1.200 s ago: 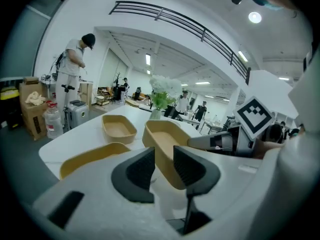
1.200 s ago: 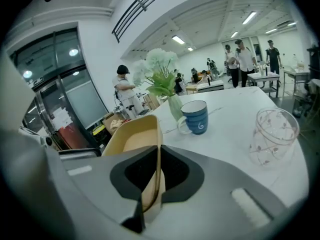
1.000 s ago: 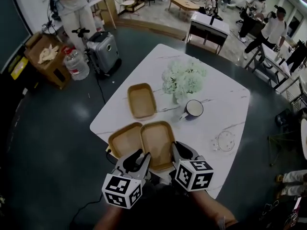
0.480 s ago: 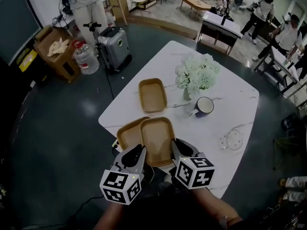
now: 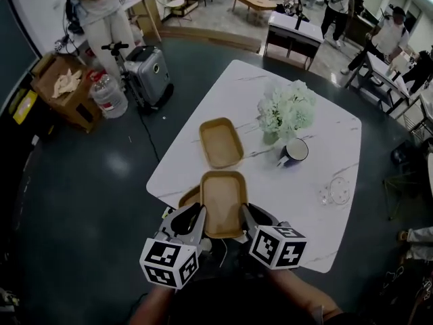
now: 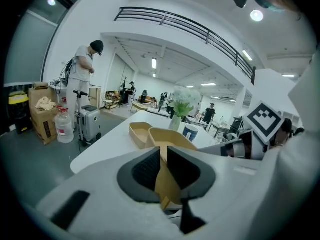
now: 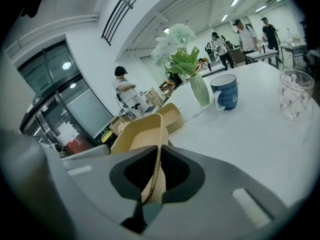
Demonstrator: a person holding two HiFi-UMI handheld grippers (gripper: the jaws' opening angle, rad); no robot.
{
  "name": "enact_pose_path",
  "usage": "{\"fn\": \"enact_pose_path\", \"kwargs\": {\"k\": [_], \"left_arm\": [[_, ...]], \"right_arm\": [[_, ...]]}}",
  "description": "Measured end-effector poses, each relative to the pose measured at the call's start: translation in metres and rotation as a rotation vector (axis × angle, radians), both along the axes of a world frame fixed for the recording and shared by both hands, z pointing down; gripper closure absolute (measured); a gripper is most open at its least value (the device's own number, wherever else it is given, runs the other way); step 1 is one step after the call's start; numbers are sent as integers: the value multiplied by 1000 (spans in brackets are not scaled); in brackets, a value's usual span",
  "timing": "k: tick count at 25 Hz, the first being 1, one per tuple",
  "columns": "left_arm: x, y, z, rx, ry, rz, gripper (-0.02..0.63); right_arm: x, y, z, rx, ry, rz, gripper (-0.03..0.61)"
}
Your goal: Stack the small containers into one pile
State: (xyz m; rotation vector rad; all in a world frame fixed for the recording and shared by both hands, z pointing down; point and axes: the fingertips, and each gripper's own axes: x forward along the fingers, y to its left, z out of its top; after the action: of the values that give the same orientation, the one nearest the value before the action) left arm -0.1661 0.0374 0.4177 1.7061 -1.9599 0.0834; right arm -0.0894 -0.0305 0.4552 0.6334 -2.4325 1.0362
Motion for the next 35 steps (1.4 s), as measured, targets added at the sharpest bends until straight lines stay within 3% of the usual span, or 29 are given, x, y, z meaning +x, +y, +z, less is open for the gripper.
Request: {"fn": "enact_pose_path", "kwargs": {"k": [7, 18, 28, 35], "left_arm": [[-24, -8, 5, -8, 9, 102, 586], [-51, -20, 17, -29, -25, 247, 588], [-57, -39, 27, -65, -70, 370, 593], [-55, -47, 31, -77, -139, 411, 595]], "right_arm": [[-11, 14, 11, -88, -7, 139, 556], [-29, 35, 18, -95, -9, 273, 540], [-44, 57, 18, -105, -33, 220, 518], [-42, 55, 2, 23, -17, 191, 384]]}}
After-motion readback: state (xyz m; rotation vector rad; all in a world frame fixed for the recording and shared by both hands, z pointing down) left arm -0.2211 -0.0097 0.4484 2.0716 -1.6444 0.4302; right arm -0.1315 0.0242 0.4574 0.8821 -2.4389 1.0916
